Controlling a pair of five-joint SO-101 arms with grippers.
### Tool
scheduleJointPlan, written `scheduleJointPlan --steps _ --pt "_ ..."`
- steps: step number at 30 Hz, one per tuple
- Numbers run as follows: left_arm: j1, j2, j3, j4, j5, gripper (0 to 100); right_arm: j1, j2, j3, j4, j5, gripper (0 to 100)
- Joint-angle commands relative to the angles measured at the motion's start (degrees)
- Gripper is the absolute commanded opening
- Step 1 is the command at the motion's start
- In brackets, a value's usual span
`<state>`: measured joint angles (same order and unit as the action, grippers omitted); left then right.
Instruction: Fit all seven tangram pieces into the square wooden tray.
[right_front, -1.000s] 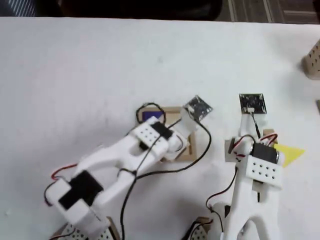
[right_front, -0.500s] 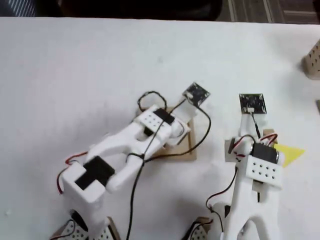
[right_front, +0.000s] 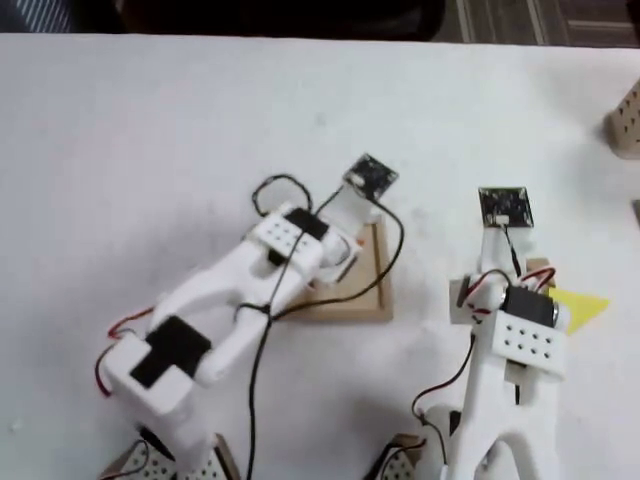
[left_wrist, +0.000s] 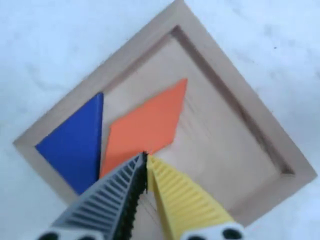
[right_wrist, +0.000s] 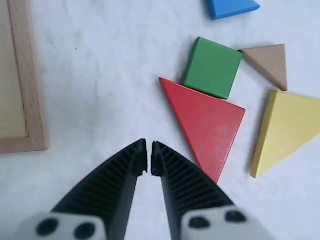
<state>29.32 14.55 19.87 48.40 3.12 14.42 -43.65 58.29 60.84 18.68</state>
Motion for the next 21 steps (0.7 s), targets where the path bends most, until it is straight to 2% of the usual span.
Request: scheduleJointPlan --steps 1,7,12,21 --pt "-0.7 1.8 -4.5 -0.7 -0.3 3 0.0 -0.2 -0.3 -1.1 -0.5 1.8" --pt "-0.8 8.0 -12.5 1.8 5.5 3 0.0 -0.2 -0.3 -1.1 -0.5 1.8" --pt "-0.7 11.2 -17.3 3.6 5.7 3 0.0 -0.2 -0.3 -1.1 -0.5 1.8" --pt "-0.7 11.3 -17.5 4.0 5.7 2 0.0 -0.2 -0.3 -1.1 -0.5 1.8"
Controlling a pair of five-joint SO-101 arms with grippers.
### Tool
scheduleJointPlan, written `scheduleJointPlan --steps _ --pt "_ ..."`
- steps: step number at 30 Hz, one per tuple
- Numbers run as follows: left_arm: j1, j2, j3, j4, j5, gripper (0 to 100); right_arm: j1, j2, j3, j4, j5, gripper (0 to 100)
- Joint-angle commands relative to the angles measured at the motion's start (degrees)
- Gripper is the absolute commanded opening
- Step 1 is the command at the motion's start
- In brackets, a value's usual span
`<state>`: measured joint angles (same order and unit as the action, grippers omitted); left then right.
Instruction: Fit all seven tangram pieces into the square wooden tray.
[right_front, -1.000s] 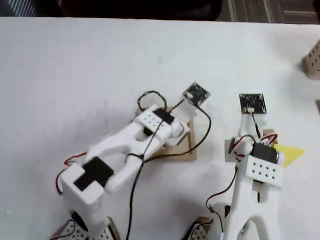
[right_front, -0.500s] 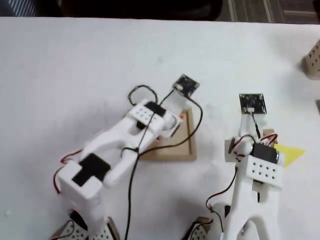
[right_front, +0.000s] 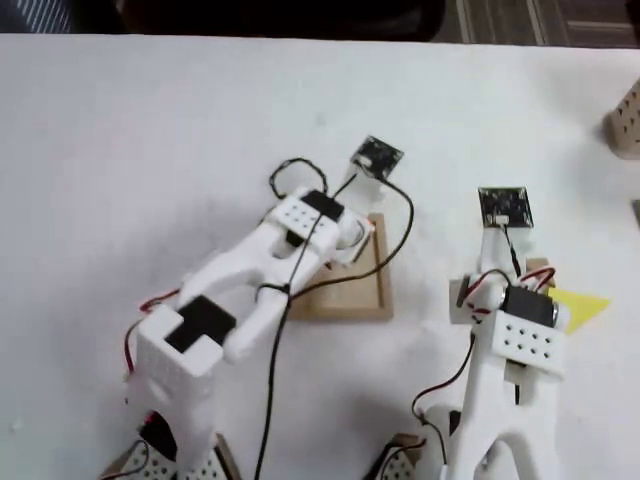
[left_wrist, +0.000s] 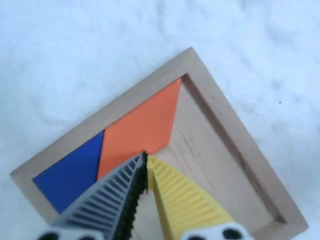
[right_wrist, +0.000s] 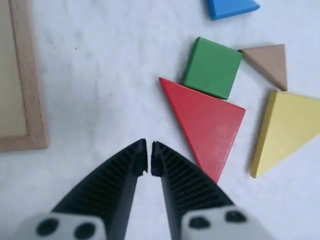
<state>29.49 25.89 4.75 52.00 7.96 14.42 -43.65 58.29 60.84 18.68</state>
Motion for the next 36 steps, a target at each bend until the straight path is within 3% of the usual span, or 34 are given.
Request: scheduleJointPlan --steps 1,12,25,31,36 --pt "-0.9 0.0 -2.5 0.4 0.9 2 0.0 -0.2 -0.3 -1.1 -0.5 1.8" --pt "-3.5 -0.1 -3.0 0.0 1.0 2 0.0 -0.2 -0.2 -1.2 -0.5 1.8" --pt "-3.5 -11.8 -2.7 12.0 0.5 2 0.1 -0.2 1.1 -3.8 -0.6 1.8" --pt "-7.6 -15.3 -2.6 17.3 0.4 2 0.0 -0.2 1.2 -3.9 -0.6 1.8" --pt "-11.4 -24.0 6.0 13.4 -0.5 2 0.0 -0.1 1.7 -5.0 -0.6 1.8"
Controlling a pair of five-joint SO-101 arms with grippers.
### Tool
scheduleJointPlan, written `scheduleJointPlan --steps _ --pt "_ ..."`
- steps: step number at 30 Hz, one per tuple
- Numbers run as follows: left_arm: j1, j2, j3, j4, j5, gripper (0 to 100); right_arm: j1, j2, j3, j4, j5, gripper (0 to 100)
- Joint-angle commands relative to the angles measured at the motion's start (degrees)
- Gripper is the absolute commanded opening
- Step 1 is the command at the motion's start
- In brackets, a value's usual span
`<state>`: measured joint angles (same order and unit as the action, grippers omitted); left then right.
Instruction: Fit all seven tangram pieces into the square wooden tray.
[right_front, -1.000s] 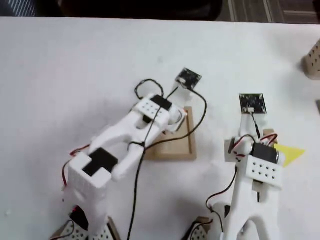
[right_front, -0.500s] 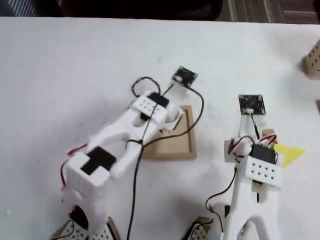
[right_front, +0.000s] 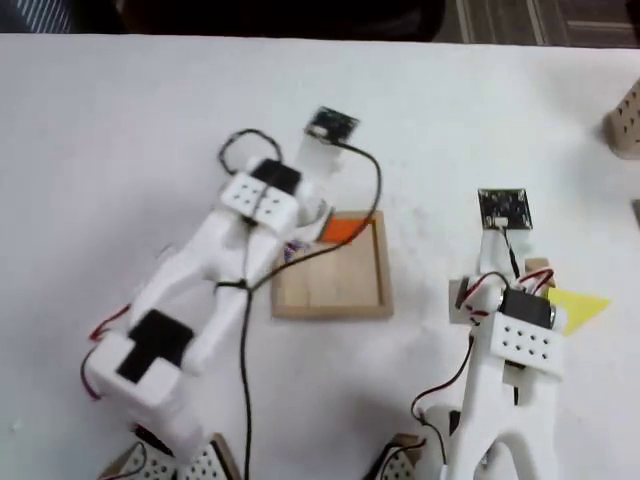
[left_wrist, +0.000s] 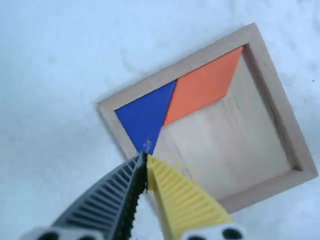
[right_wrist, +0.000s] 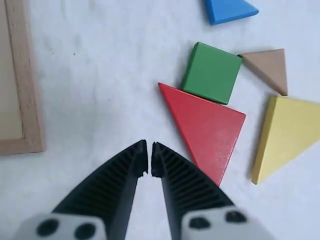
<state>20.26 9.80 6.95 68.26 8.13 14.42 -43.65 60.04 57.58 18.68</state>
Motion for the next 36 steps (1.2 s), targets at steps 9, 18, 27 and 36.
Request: scheduleJointPlan --steps 9,18,27,36 --pt "-4.8 -31.0 36.0 -27.8 -9.2 3 0.3 -0.1 0.5 -3.0 -0.6 8.3" --pt "-13.8 -34.2 44.6 -32.3 -12.4 2 7.6 2.8 -10.9 1.7 8.9 12.2" --pt "-18.2 -34.3 46.7 -34.5 -14.0 3 11.3 31.6 -40.4 19.1 25.3 12.3" --pt "-18.4 -34.3 48.6 -39.2 -14.0 3 10.9 58.8 -72.6 30.5 32.0 20.5"
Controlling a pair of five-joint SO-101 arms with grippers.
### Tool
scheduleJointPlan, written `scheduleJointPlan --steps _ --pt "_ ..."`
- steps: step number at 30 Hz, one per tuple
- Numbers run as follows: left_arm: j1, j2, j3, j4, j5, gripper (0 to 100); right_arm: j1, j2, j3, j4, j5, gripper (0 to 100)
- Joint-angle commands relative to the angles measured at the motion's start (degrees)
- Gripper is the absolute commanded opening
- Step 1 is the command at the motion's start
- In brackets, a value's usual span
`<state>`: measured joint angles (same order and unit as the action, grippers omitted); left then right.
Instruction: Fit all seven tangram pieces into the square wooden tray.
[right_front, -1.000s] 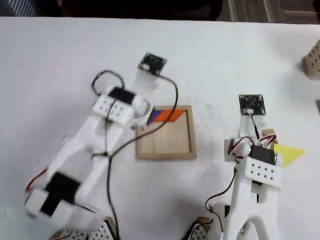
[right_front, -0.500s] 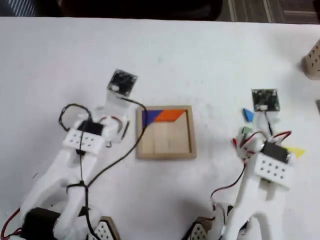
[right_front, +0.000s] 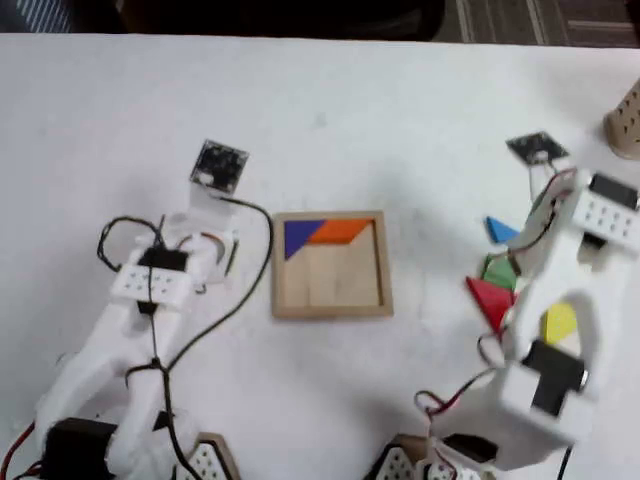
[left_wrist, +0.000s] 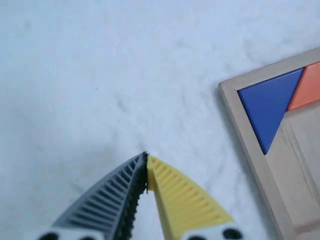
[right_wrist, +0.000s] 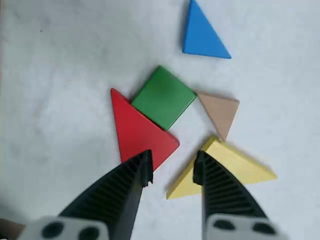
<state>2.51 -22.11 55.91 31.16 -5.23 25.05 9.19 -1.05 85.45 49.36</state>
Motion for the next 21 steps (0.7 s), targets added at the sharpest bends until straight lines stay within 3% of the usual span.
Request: scheduleJointPlan --steps 1,4,7,11,21 --pt "-0.7 -2.4 -0.4 -2.1 -0.6 3 -0.6 9.0 -14.3 3.2 1.5 22.4" --pt "-0.7 -2.4 -0.4 -2.1 -0.6 3 -2.9 18.0 -20.9 5.1 9.0 24.1" --pt "-1.7 -2.4 -0.4 -2.1 -0.4 11 -4.8 25.2 -26.9 5.3 14.9 24.1" --pt "-2.8 -2.4 -0.4 -2.1 3.6 18 -6.0 31.3 -35.2 5.8 17.1 24.3" --pt "-2.8 -2.3 -0.4 -2.1 3.7 18 -6.5 42.6 -46.9 9.1 20.0 24.1"
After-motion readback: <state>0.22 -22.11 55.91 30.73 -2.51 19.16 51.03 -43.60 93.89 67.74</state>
